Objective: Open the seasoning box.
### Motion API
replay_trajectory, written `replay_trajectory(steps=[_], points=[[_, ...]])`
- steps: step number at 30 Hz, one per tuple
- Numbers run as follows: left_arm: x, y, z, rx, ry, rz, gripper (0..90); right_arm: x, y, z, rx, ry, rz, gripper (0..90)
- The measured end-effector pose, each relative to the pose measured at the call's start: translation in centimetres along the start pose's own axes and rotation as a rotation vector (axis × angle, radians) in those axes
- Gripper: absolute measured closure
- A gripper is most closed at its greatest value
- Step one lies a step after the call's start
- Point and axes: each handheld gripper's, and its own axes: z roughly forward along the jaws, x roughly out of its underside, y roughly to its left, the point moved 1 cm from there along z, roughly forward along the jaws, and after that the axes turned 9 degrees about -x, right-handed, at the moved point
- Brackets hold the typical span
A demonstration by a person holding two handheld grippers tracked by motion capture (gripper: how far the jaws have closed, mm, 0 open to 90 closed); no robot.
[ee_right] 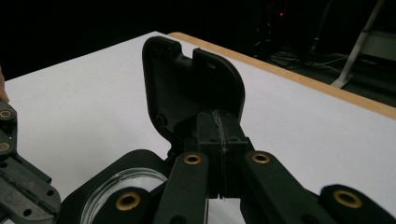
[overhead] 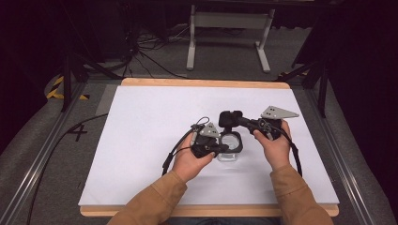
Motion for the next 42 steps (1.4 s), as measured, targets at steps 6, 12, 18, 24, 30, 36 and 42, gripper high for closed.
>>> replay_trajectory(steps=[6,12,18,24,30,36,42], points=[[0.0,0.4,-1.3,0.015,-0.026,-0.004,89.4,-0.3,0.4,-1.2,-0.023,-0.039,0.011,90.0],[0.2,1.0,-3.9,-0.022,-0.011,-0.014,85.5,-0.7,0.4,-3.8,-0.016,-0.058,0.014,90.0],[1.5,2.0,-7.2,-0.102,0.023,0.004,79.3,-0.4,0.0,-6.9,0.035,-0.051,0.008,90.0],[2.8,3.1,-9.7,-0.146,0.037,-0.027,75.4,0.4,-1.0,-8.7,0.065,-0.016,0.040,85.9],[4.6,4.7,-11.9,-0.188,0.078,-0.052,68.6,1.3,-2.2,-9.9,0.097,0.063,0.039,78.4],[7.8,7.4,-13.3,-0.234,0.165,-0.123,64.3,3.0,-3.5,-11.0,0.134,0.184,0.073,60.9],[9.8,9.1,-13.4,-0.249,0.194,-0.183,55.6,4.7,-4.9,-11.1,0.168,0.226,0.100,53.8]])
